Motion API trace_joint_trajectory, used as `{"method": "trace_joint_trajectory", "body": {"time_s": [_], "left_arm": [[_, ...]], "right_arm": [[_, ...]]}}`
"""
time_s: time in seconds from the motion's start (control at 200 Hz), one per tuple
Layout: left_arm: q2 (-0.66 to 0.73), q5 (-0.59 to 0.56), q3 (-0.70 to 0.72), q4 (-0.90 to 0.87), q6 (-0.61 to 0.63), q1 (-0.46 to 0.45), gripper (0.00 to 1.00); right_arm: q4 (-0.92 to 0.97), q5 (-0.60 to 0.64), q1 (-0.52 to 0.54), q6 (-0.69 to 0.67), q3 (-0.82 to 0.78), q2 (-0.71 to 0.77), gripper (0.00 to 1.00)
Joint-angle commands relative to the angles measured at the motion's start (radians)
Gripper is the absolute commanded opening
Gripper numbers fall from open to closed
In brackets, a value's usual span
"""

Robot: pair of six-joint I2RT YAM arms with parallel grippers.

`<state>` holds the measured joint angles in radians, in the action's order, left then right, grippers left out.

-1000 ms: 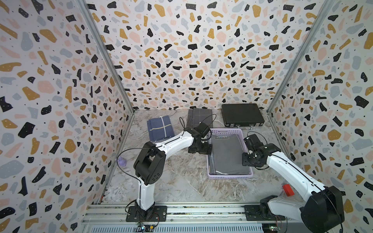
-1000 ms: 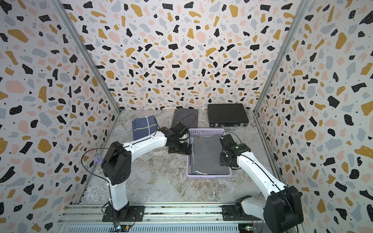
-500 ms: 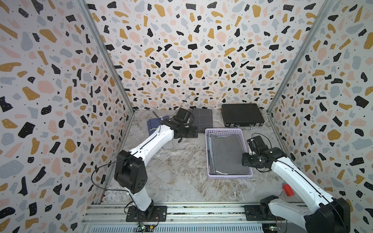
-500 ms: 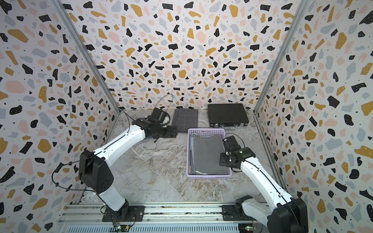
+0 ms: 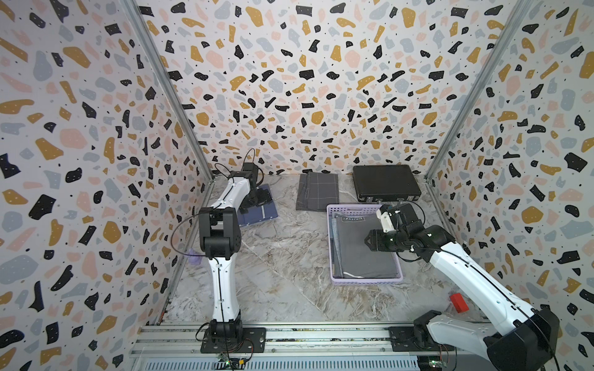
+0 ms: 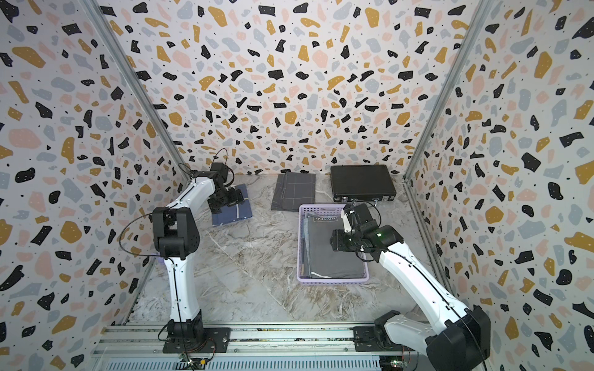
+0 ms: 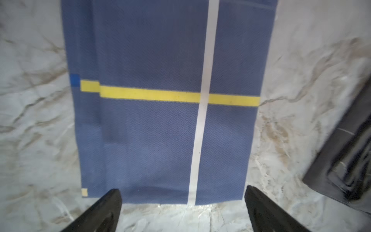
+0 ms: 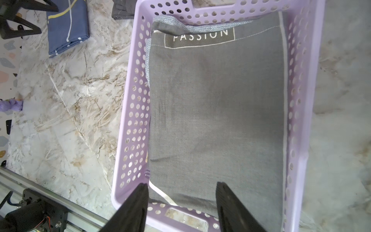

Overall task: Put the folded pillowcase in the basket
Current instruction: Move the pillowcase to the center of the board.

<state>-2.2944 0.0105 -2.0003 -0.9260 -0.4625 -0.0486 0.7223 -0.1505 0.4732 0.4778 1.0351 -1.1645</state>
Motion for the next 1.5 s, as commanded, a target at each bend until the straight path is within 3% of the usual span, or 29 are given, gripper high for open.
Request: {"method": "trace_joint_trajectory", "body": {"time_s": [0.0,0.135,0.285,0.581,0.676,0.851,0.931,1.051,1.166,1.211,1.357,1.497], "left_arm": [[-0.047,0.019,-0.060,-0.080,0.014,0.005,1.00],[-0.085,0.077,-0.027,-0.096,0.001,0.005,0.98],[-0.003,0.110,0.182,-0.071,-0.044,-0.013,0.95],[0.338,0.227,0.701,0.035,-0.162,-0.137,0.94],[0.465,0.168,0.815,0.040,-0.183,-0.228,0.95],[0.655,0.169,1.025,0.106,-0.286,-0.347,0.95],[0.735,0.201,1.064,0.144,-0.320,-0.359,0.96],[0.833,0.202,1.006,0.126,-0.276,-0.359,0.97],[0.868,0.116,0.887,0.032,-0.159,-0.306,0.98],[0.861,0.098,0.850,0.004,-0.114,-0.241,0.99],[0.742,0.176,0.771,-0.033,0.000,-0.003,0.99],[0.605,0.222,0.719,-0.033,0.044,0.114,0.97]], "right_arm": [[-0.035,-0.039,0.007,-0.015,-0.008,-0.019,0.58],[-0.052,-0.047,0.008,-0.010,-0.037,-0.014,0.58],[-0.052,-0.047,0.010,0.004,-0.040,0.023,0.58],[0.019,-0.052,0.032,0.030,0.048,0.086,0.57],[0.041,-0.048,0.041,0.036,0.059,0.114,0.57],[0.062,-0.058,0.057,0.050,0.014,0.151,0.58],[0.066,-0.060,0.065,0.050,0.002,0.157,0.58],[0.089,-0.058,0.103,0.031,0.035,0.129,0.59],[0.098,-0.025,0.204,0.071,0.072,0.068,0.61],[0.085,0.005,0.273,0.094,0.077,0.035,0.62],[0.000,0.091,0.488,0.131,0.126,-0.129,0.65],[-0.034,0.074,0.543,0.112,0.261,-0.328,0.68]]}}
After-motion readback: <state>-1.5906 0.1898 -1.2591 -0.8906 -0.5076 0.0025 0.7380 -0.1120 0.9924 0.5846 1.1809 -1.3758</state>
